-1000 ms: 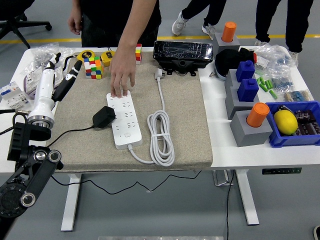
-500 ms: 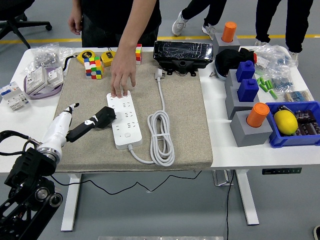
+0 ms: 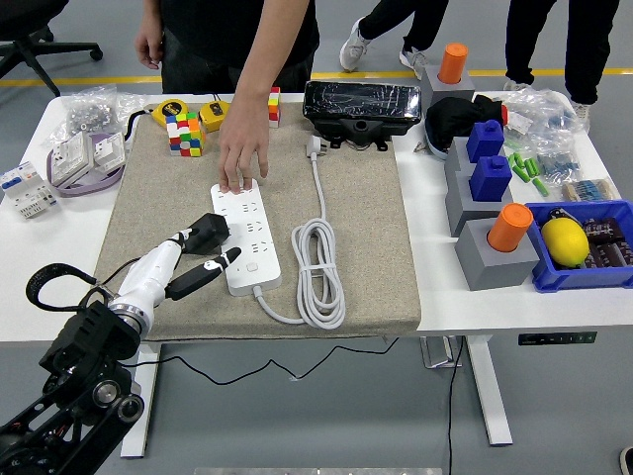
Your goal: Pick up the plug,place it near the board,insert it into the board,press the button
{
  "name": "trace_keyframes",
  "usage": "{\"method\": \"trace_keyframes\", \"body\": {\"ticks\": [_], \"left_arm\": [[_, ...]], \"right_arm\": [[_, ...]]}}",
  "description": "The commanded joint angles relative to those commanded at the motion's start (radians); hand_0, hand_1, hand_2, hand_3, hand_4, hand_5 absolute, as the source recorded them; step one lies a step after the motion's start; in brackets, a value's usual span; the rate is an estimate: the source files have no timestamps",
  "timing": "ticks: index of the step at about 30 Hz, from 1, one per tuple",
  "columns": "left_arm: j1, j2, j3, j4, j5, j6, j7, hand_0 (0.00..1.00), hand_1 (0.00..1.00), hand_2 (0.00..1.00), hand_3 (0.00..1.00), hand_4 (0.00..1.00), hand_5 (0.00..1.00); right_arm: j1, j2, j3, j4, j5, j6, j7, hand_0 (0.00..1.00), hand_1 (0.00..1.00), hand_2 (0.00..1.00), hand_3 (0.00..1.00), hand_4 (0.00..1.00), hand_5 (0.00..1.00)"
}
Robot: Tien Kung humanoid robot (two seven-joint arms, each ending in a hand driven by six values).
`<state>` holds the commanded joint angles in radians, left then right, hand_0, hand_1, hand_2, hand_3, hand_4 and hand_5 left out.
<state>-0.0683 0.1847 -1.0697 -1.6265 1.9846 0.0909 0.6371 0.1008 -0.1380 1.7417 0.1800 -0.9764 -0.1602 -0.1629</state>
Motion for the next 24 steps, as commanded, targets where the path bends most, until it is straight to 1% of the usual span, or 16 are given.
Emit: {"method": "trace_keyframes", "body": {"ticks": [3,17,24], "left_arm": [[-0.007,-0.002,0.002,0.019,-0.005,-0.006,-0.002,0.972,0.968,0.955,0.949,0.998,0.998],[-0.024,-0.001,0.013,0.028,-0.006,-0.008,-0.008,0.97,0.963,0.951,0.947,0.998,0.998],[-0.044,0.001,0.033,0.035,-0.01,-0.01,-0.009,0.968,0.96,0.949,0.945,0.998,0.998]], "right_arm": [[0.0,0.0,0.0,0.0,-0.001,0.0,0.0,0.769,0.748,0.744,0.769,0.998,0.998],[0.0,-0.001,0.001,0.0,-0.004,-0.002,0.0,0.769,0.748,0.744,0.768,0.998,0.998],[-0.001,-0.002,0.002,0.0,-0.007,-0.003,-0.002,0.77,0.748,0.744,0.768,0.998,0.998]]}}
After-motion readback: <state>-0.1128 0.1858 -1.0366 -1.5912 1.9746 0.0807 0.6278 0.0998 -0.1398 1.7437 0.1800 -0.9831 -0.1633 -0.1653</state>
